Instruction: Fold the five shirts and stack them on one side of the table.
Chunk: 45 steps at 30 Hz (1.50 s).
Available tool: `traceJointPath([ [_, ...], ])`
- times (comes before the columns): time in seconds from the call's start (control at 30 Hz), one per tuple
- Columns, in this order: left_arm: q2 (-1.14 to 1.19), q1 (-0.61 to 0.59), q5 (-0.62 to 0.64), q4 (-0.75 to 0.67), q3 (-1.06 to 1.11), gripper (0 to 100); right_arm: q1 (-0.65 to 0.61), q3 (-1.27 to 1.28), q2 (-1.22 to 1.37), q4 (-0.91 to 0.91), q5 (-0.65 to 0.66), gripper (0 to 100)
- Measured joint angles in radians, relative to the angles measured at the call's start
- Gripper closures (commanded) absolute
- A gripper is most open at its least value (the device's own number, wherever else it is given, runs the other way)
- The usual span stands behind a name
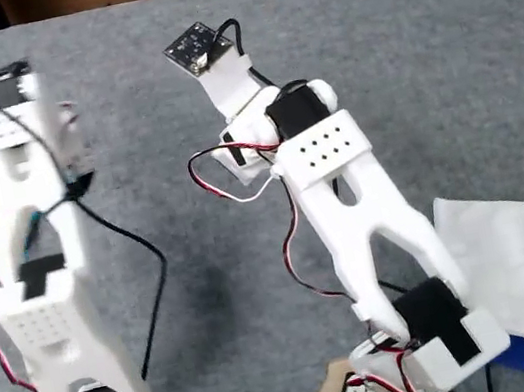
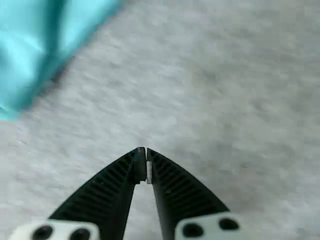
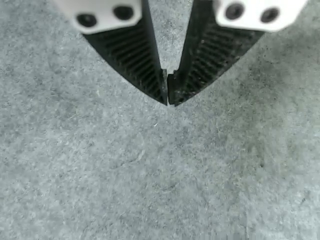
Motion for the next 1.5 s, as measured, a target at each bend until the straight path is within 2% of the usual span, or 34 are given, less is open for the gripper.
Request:
traceJointPath([
  [0.1,-0.117,0.087,0.106,-0.021,0.014,98,0.000,0.005,-0.020,0.000,0.000,99.2],
  [0.23,-0.288,0.140,0.169,-0.061,0.055,98,0.000,0.005,-0.035,0.000,0.000,99.3],
  [0.37,-0.399,0.167,0.224,-0.140,0.215,98,0.000,0.025,-0.035,-0.002,-0.008,99.3],
  [0.43,-0.459,0.172,0.253,-0.187,0.330,98,0.000,0.035,-0.035,-0.002,-0.057,99.1],
  [0.63,-0.689,0.267,0.264,-0.431,0.712,98,0.057,0.037,-0.035,-0.035,-0.221,99.0],
  [0.8,-0.890,0.330,0.264,-0.723,1.010,98,0.072,0.046,-0.035,-0.072,-0.316,99.0],
  [0.93,-0.990,0.371,0.264,-0.873,1.155,98,0.077,0.049,-0.035,-0.109,-0.393,99.0],
  [1.17,-1.034,0.376,0.265,-0.916,1.174,98,0.080,0.072,-0.035,-0.193,-0.477,99.1],
  [1.5,-1.034,0.376,0.265,-0.916,1.180,98,0.080,0.072,-0.035,-0.199,-0.479,99.1],
])
